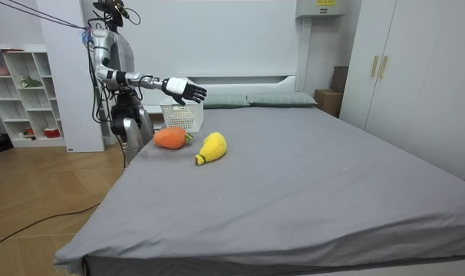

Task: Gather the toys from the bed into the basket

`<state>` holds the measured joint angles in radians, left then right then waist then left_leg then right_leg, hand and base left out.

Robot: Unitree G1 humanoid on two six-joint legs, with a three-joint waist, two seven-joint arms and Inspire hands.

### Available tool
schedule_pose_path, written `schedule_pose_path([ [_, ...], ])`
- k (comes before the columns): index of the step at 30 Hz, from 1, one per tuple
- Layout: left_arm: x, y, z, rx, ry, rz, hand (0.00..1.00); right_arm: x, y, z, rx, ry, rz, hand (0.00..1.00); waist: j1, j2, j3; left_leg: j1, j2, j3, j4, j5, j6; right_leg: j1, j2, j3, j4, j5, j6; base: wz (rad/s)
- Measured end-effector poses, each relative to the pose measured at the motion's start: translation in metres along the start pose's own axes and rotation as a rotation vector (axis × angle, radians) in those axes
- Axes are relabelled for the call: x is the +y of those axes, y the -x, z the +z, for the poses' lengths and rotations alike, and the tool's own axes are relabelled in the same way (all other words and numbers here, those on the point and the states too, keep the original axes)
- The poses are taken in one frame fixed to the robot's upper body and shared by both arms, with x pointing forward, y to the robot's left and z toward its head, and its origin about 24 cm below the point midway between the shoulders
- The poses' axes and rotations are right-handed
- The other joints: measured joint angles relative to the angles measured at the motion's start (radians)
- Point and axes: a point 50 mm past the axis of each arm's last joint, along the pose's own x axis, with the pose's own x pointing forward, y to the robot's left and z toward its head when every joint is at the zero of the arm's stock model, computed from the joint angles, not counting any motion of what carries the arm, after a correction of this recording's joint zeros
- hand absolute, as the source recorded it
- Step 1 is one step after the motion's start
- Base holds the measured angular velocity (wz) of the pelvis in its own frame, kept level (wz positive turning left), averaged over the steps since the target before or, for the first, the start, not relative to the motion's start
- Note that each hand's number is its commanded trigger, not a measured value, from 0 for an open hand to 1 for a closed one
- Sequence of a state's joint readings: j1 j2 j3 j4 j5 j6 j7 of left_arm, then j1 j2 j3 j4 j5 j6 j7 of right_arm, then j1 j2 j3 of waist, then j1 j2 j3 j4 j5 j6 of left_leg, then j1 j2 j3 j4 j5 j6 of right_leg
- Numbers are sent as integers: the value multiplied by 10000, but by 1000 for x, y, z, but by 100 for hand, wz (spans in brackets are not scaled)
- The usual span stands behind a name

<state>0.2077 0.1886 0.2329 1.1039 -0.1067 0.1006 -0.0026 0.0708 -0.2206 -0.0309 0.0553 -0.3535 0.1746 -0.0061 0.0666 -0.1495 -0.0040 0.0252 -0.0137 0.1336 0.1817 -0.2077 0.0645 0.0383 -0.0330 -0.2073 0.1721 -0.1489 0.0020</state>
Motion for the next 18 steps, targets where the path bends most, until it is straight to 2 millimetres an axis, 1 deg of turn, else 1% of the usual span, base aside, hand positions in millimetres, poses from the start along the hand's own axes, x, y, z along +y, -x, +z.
schedule_pose_path([
  [2,1,0,0,6,-15,13,0,6,0,-3,137,31,227,0,8,-40,-7,-194,5,-9,97,-3,5,-156,0,-4,10,18,-9,2],
  [6,0,0,3,-218,139,-19,0,14,0,-8,257,-99,465,0,234,-31,0,-510,23,5,193,-2,6,-440,10,17,8,78,-19,-1],
  [8,-2,0,6,-336,415,-110,0,18,-6,-11,322,-86,526,0,256,-15,8,-755,26,3,248,1,8,-639,10,30,7,114,-26,0],
  [10,-5,-1,8,-421,558,-168,0,21,-17,-17,694,1,428,0,327,20,28,-1091,24,-13,284,45,47,-944,4,-12,2,190,-28,0],
  [13,-4,-1,11,-476,477,-88,0,20,-22,-26,1156,135,136,0,433,41,44,-1565,18,-119,420,55,66,-1315,-15,-153,-11,251,-25,8],
  [14,-4,-1,11,-476,478,-73,0,18,-22,-27,1186,161,67,0,451,99,77,-1636,15,-127,422,66,79,-1411,-19,-151,-1,255,-20,11],
  [15,-4,-1,11,-484,463,-43,0,15,-24,-25,1111,245,-147,0,514,103,74,-1798,12,-111,500,94,95,-1593,-27,-150,0,275,-15,3],
  [16,-4,-1,10,-450,445,-35,0,12,-29,-20,947,309,-333,0,491,196,139,-1986,16,-97,592,98,100,-1735,-33,-147,-7,302,-20,0],
  [18,-5,-1,11,-459,444,-55,0,7,-36,-11,604,248,-631,0,475,335,177,-2202,9,-91,609,121,122,-1955,-51,-145,-6,325,-17,0],
])
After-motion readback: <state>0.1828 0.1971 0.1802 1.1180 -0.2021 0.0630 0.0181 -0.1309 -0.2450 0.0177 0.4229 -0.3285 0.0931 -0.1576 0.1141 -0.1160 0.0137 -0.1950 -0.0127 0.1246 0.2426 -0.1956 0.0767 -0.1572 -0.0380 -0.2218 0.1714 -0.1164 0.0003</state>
